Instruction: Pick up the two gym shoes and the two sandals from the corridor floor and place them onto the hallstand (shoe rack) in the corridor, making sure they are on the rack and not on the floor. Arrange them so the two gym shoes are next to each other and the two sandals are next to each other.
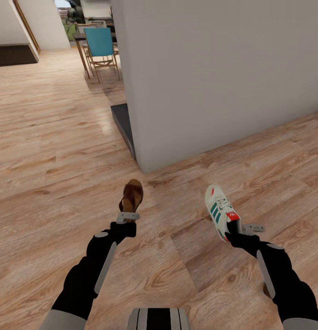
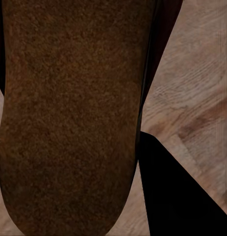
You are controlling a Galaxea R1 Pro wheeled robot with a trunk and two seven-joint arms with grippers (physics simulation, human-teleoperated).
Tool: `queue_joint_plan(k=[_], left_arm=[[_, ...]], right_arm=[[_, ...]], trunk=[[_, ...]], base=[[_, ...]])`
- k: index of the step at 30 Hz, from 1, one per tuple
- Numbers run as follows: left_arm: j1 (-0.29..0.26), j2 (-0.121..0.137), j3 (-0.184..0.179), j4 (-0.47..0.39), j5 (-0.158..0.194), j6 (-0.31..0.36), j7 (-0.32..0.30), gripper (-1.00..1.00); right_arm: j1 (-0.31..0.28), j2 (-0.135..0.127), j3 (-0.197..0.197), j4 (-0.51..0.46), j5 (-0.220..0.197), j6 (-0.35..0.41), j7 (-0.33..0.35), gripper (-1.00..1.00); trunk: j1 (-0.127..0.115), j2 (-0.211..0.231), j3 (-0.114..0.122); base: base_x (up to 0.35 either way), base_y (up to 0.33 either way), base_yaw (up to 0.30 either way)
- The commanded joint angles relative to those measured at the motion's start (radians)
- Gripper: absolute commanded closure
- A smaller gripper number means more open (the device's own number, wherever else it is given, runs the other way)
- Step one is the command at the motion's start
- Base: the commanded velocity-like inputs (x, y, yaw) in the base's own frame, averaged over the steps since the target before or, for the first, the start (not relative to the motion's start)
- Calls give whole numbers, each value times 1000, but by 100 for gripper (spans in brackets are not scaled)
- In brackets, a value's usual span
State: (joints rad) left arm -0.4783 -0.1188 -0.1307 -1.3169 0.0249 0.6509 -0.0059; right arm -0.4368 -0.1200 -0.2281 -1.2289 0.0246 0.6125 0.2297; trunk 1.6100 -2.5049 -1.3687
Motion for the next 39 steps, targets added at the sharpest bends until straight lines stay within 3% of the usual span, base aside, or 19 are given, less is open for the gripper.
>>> queue_joint_plan(k=[1, 17, 22, 39], left_arm=[[0, -1, -1, -2, -2, 6, -3, 100], [1, -1, -3, -2, 31, 9, -2, 100], [1, -1, -3, -2, 32, 9, -2, 100], [1, -1, -3, -2, 32, 9, -2, 100]], right_arm=[[0, 3, -3, -2, 4, 5, 5, 100], [0, 11, -8, -10, 4, 6, 5, 100], [0, 11, -9, -86, 2, 5, 6, 100], [0, 11, -8, -100, -2, 5, 7, 100]], trunk=[[-1, 0, 4], [-8, 4, 81], [-10, 5, 107], [-75, 124, 186]], base=[[0, 0, 0], [0, 0, -8], [0, 0, -134], [0, 0, -164]])
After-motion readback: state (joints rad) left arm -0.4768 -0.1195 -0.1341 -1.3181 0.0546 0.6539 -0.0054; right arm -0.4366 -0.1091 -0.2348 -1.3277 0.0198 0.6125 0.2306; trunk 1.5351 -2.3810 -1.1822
